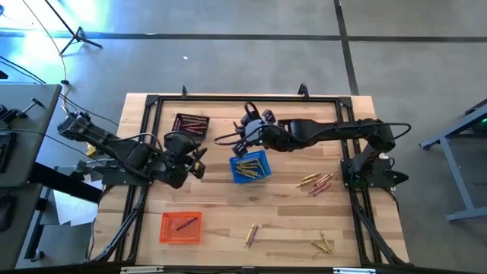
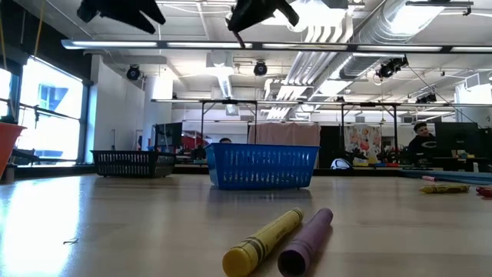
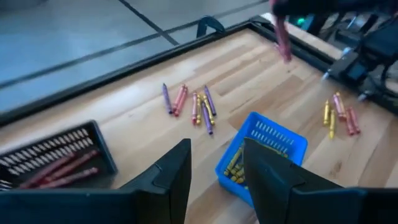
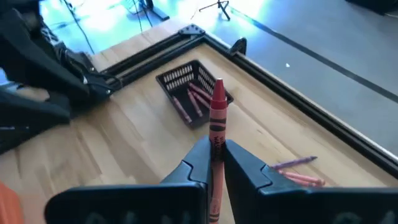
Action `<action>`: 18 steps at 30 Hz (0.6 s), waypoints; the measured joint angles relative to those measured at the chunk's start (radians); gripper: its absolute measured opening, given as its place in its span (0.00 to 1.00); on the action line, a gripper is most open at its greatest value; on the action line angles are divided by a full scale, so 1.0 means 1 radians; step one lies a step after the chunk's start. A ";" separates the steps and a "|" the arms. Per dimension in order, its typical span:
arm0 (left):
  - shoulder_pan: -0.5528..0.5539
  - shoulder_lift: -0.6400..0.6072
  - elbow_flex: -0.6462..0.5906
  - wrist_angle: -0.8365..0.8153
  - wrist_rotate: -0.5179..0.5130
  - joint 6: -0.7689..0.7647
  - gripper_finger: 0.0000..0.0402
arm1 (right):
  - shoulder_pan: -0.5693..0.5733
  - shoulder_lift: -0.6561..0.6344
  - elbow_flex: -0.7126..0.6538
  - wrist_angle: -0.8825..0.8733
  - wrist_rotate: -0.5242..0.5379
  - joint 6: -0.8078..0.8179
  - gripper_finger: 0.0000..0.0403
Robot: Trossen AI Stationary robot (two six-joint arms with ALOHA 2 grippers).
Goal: Sort crayons
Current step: Put the red crayon into the black basket
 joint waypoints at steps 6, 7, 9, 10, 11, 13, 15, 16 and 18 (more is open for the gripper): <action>0.092 -0.124 -0.270 0.563 0.291 0.292 0.32 | -0.027 -0.029 0.001 -0.071 0.004 -0.001 0.05; 0.116 -0.135 -0.314 0.687 0.389 0.354 0.32 | -0.030 -0.032 0.001 -0.070 0.004 -0.001 0.05; 0.160 -0.152 -0.390 0.904 0.534 0.438 0.32 | -0.034 -0.040 0.001 -0.086 0.002 0.002 0.05; 0.179 -0.150 -0.414 1.007 0.574 0.465 0.32 | -0.034 -0.043 0.001 -0.091 -0.007 0.005 0.05; 0.197 -0.151 -0.435 1.069 0.581 0.477 0.32 | -0.034 -0.045 0.001 -0.089 -0.019 0.009 0.05; 0.231 -0.151 -0.459 1.124 0.549 0.467 0.32 | -0.032 -0.048 0.001 -0.081 -0.036 0.034 0.05; 0.267 -0.147 -0.460 1.140 0.519 0.428 0.32 | -0.021 -0.048 0.001 -0.064 -0.038 0.049 0.05; 0.284 -0.147 -0.460 1.142 0.519 0.412 0.32 | -0.015 -0.048 0.001 -0.048 -0.039 0.049 0.05; 0.307 -0.146 -0.460 1.143 0.537 0.402 0.32 | -0.001 -0.048 0.001 -0.013 -0.046 0.048 0.05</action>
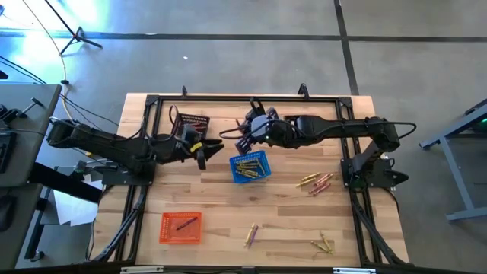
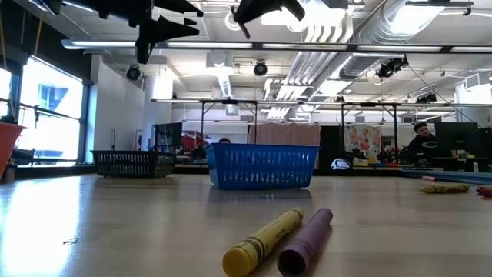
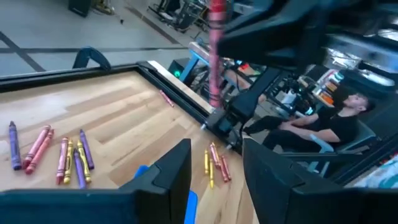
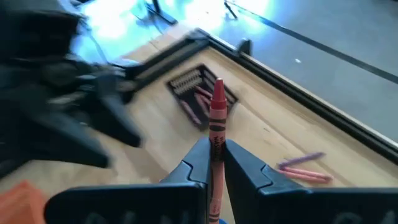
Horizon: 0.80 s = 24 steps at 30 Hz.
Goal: Sort crayons
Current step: Put the red crayon into the black basket
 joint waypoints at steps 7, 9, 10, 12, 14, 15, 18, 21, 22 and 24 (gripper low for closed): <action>0.020 0.000 0.004 0.044 -0.012 -0.001 0.32 | 0.048 0.001 0.000 0.105 -0.004 0.000 0.05; 0.018 0.000 0.013 0.048 0.005 -0.001 0.32 | 0.061 0.002 0.000 0.114 -0.007 0.001 0.05; 0.016 0.000 0.017 0.048 0.024 -0.002 0.32 | 0.066 0.002 0.000 0.120 -0.007 0.001 0.05; 0.011 0.000 0.029 0.047 0.069 -0.009 0.32 | 0.076 0.002 0.000 0.143 -0.007 0.001 0.05; 0.007 0.000 0.040 0.048 0.107 -0.008 0.32 | 0.083 0.002 0.000 0.170 -0.013 0.002 0.05; 0.004 0.000 0.045 0.048 0.119 0.002 0.32 | 0.086 0.002 0.000 0.181 -0.024 0.001 0.05; -0.003 0.006 0.056 0.046 0.123 0.027 0.32 | 0.088 0.002 0.000 0.198 -0.045 0.001 0.05; -0.003 0.020 0.071 0.049 0.122 0.033 0.32 | 0.089 0.002 0.000 0.205 -0.044 0.001 0.05; -0.003 0.029 0.077 0.048 0.122 0.032 0.32 | 0.089 0.002 0.000 0.206 -0.045 0.001 0.05; -0.003 0.049 0.092 0.047 0.122 0.032 0.32 | 0.089 0.002 0.000 0.211 -0.049 0.001 0.05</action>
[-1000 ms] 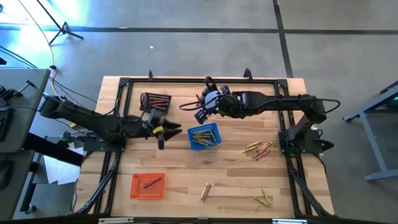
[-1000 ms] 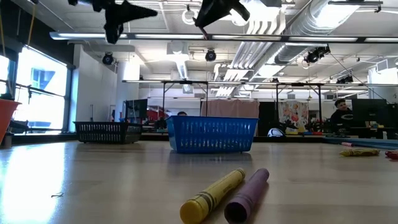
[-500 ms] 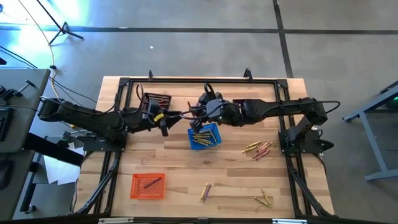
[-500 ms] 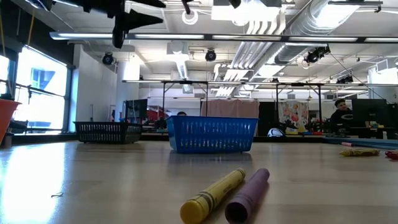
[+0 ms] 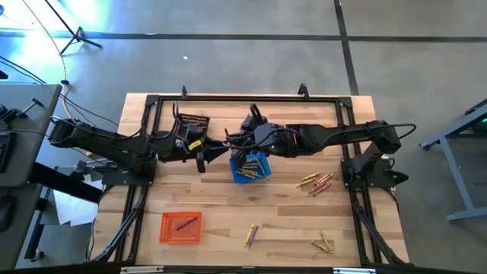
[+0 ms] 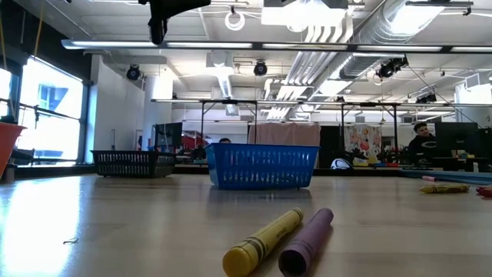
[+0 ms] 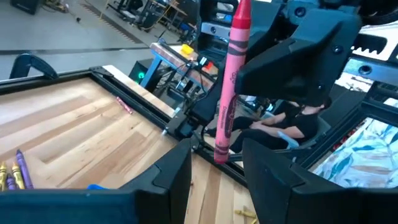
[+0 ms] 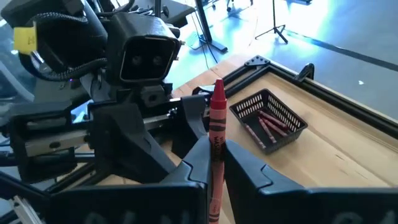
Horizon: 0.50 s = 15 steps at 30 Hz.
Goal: Sort crayons
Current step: Put the red crayon into the black basket
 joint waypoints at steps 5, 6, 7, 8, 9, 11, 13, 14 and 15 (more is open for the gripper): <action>0.000 0.052 0.045 0.001 0.000 0.002 0.32 | 0.000 0.000 0.000 0.000 0.000 0.000 0.05; 0.000 0.061 0.052 0.001 0.000 0.003 0.32 | 0.000 0.000 0.000 0.000 -0.001 0.000 0.05; 0.000 0.068 0.059 0.000 0.000 0.003 0.32 | 0.000 0.000 0.000 -0.001 -0.002 0.000 0.05; 0.000 0.075 0.065 0.001 0.000 0.004 0.32 | 0.000 0.000 0.000 -0.002 -0.002 0.000 0.05; 0.000 0.083 0.070 0.003 0.000 0.010 0.32 | 0.000 0.000 0.000 -0.004 -0.002 0.000 0.05; 0.001 0.091 0.071 -0.003 -0.002 0.011 0.32 | 0.000 0.000 0.000 -0.005 -0.002 -0.001 0.05; 0.003 0.100 0.071 0.002 -0.015 0.006 0.32 | 0.001 0.000 0.000 -0.005 -0.002 -0.001 0.05; 0.004 0.102 0.071 -0.001 -0.025 0.006 0.32 | 0.002 0.000 0.000 -0.005 -0.002 -0.003 0.05; 0.004 0.103 0.071 -0.002 -0.030 0.005 0.32 | 0.003 0.000 0.000 -0.005 -0.002 -0.005 0.05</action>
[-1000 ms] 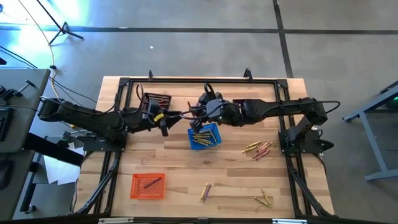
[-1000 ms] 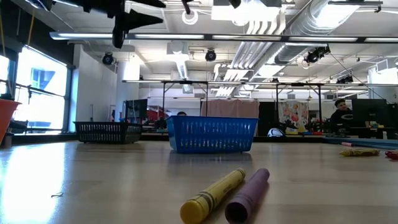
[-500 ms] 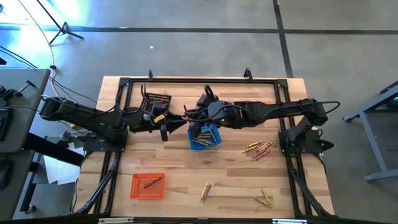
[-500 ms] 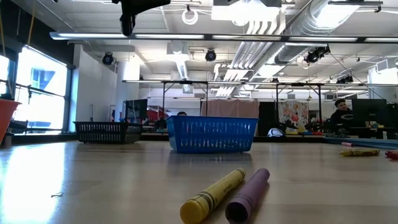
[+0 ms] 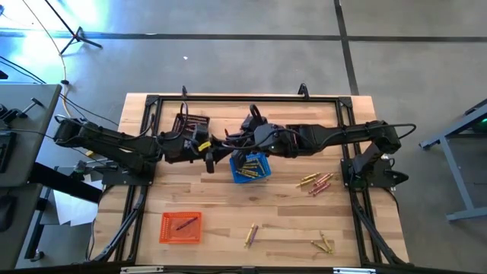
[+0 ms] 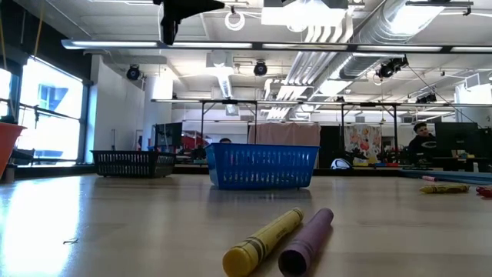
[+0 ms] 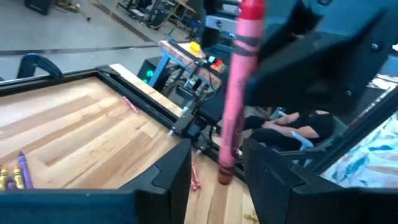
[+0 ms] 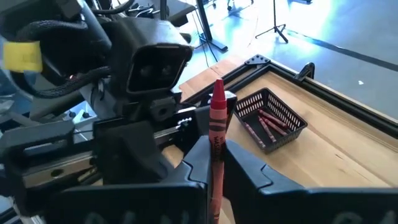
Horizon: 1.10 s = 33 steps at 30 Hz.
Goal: Sort crayons
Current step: Put the red crayon into the black basket
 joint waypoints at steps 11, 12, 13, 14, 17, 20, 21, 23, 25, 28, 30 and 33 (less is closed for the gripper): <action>0.001 0.000 0.000 0.003 -0.021 -0.001 0.25 | 0.000 0.000 0.000 -0.008 0.000 -0.014 0.05; 0.001 0.000 0.000 0.003 -0.022 -0.003 0.22 | 0.000 0.001 0.000 -0.009 0.001 -0.014 0.05; 0.000 0.000 0.000 0.005 -0.021 -0.002 0.18 | 0.000 0.001 0.000 -0.009 0.001 -0.014 0.05; 0.000 0.000 0.000 0.008 -0.021 -0.002 0.14 | 0.000 0.001 0.000 -0.009 0.002 -0.014 0.05; 0.000 0.000 0.000 0.014 -0.018 -0.003 0.03 | 0.000 0.001 0.000 -0.009 0.002 -0.014 0.05; 0.000 0.000 -0.001 0.020 -0.017 -0.005 0.03 | 0.000 0.001 0.000 -0.008 0.003 -0.023 0.06; 0.000 0.000 -0.001 0.020 -0.017 -0.005 0.03 | 0.000 0.001 0.000 -0.008 0.002 -0.027 0.07; 0.000 -0.007 -0.001 0.019 -0.018 -0.014 0.02 | 0.000 0.001 0.000 -0.023 -0.004 -0.047 0.09; 0.001 -0.010 -0.001 0.025 -0.016 -0.020 0.01 | 0.001 -0.002 0.000 -0.046 -0.018 -0.058 0.13; 0.000 -0.029 -0.002 0.003 -0.012 -0.020 0.01 | 0.001 -0.019 0.000 -0.077 -0.038 -0.059 0.20; 0.001 -0.047 0.000 -0.029 -0.008 -0.016 0.01 | 0.003 -0.036 0.000 -0.106 -0.039 -0.058 0.23; 0.008 -0.091 -0.002 -0.144 -0.020 0.004 0.01 | 0.006 -0.064 0.000 -0.163 -0.039 -0.043 0.28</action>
